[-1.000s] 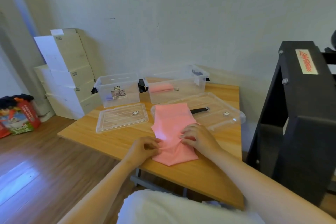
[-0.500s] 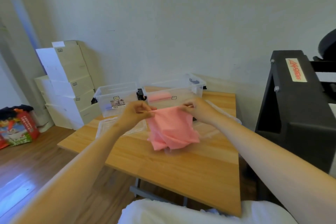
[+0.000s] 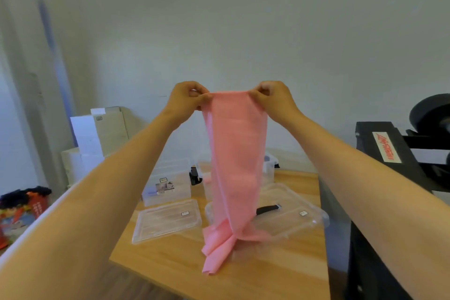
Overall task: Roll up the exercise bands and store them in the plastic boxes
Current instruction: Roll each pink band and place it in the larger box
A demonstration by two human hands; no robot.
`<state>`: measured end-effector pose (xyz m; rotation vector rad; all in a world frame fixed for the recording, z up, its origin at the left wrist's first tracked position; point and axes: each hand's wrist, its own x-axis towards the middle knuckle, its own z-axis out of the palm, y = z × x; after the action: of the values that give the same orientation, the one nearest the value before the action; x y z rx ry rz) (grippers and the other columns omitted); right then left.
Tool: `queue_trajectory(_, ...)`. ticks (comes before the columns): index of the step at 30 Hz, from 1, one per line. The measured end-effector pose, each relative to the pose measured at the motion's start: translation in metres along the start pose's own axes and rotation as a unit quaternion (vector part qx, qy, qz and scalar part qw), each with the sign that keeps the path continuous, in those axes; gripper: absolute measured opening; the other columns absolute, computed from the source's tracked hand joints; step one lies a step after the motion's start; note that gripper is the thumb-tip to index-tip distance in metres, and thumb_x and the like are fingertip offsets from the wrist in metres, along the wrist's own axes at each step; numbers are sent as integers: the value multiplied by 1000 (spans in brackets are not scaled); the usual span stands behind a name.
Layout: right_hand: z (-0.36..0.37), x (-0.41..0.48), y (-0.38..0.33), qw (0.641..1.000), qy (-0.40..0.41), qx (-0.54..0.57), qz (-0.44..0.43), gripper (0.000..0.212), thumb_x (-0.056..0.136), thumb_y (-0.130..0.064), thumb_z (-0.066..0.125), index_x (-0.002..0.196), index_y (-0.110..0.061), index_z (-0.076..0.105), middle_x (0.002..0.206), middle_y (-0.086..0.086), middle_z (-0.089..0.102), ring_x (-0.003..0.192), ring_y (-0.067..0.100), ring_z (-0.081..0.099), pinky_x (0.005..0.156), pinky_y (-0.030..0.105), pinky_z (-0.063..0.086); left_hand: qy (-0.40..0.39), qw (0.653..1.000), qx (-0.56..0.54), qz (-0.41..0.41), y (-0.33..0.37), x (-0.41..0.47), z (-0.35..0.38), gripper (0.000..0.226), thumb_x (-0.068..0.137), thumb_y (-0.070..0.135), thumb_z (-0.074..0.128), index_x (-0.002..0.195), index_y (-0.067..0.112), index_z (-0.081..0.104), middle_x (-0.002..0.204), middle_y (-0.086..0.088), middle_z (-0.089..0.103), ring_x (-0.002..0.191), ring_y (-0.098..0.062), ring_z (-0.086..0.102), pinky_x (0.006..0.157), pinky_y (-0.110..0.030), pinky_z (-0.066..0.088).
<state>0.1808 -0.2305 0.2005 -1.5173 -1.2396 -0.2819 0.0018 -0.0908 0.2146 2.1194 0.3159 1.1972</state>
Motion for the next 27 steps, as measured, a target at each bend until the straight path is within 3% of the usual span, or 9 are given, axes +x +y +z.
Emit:
queue_trajectory(6, -29, 28, -25, 996, 33, 85, -20, 13, 85, -19, 69, 78, -8, 70, 66, -4, 62, 55, 1, 54, 51, 13, 41, -34, 998, -53, 6, 32, 24, -19, 8, 91, 9, 66, 82, 10, 66, 76, -4, 65, 68, -8, 65, 73, -23, 58)
queue_trajectory(12, -12, 15, 22, 987, -153, 34, 45, 37, 90, -29, 64, 65, -6, 49, 61, 6, 38, 57, 17, 40, 60, 29, 39, -195, 973, -57, -107, -15, 13, -13, 17, 95, 13, 58, 80, 10, 66, 75, -1, 68, 71, -14, 65, 73, -25, 57)
queue_trajectory(15, 7, 4, 53, 954, -269, 52, 122, 33, 92, -28, 61, 69, -5, 60, 62, 4, 54, 57, 14, 55, 61, 24, 49, -268, 948, -47, -163, -54, 7, -6, 17, 95, 11, 58, 80, 9, 67, 77, -2, 69, 72, -14, 67, 75, -26, 57)
queue_trajectory(18, 44, 0, 92, 960, -243, 4, 137, 26, 91, -21, 62, 70, -5, 64, 63, 5, 57, 60, 14, 54, 64, 27, 48, -214, 959, 2, -188, -107, 5, 15, 13, 91, 6, 64, 81, 10, 69, 79, -4, 71, 72, -15, 67, 70, -24, 58)
queue_trajectory(20, 74, -7, 121, 975, -178, -40, 129, 19, 92, -19, 59, 79, -7, 67, 77, 4, 60, 73, 12, 53, 73, 26, 43, -125, 972, 23, -199, -147, -2, 35, 4, 90, 6, 66, 92, 8, 68, 92, -10, 69, 83, -20, 67, 74, -26, 57)
queue_trajectory(21, 87, -16, 131, 974, -177, -50, 133, 15, 94, -21, 58, 88, -11, 67, 86, 0, 61, 80, 9, 55, 76, 21, 41, -108, 972, 24, -208, -164, -9, 45, 12, 89, 7, 68, 101, 7, 66, 100, -11, 68, 92, -23, 66, 78, -29, 55)
queue_trajectory(22, 98, -25, 142, 969, -194, -51, 141, 16, 95, -25, 57, 99, -13, 66, 96, -1, 63, 89, 9, 59, 81, 17, 40, -112, 969, 22, -218, -180, -17, 53, 20, 88, 8, 69, 108, 6, 65, 106, -12, 68, 99, -24, 65, 82, -30, 52)
queue_trajectory(24, 113, -45, 160, 956, -232, -49, 170, 40, 95, -30, 57, 128, -7, 57, 127, 4, 60, 119, 15, 55, 99, 23, 37, -137, 963, 21, -232, -201, -39, 64, 25, 87, 8, 70, 111, 5, 64, 107, -11, 68, 103, -23, 64, 88, -32, 50)
queue_trajectory(27, 123, -78, 174, 946, -262, -40, 186, 46, 93, -29, 60, 132, -6, 54, 136, 6, 55, 127, 16, 51, 106, 28, 37, -159, 957, 5, -244, -211, -73, 74, 23, 86, 3, 70, 108, 4, 66, 99, -7, 69, 95, -17, 66, 90, -29, 51)
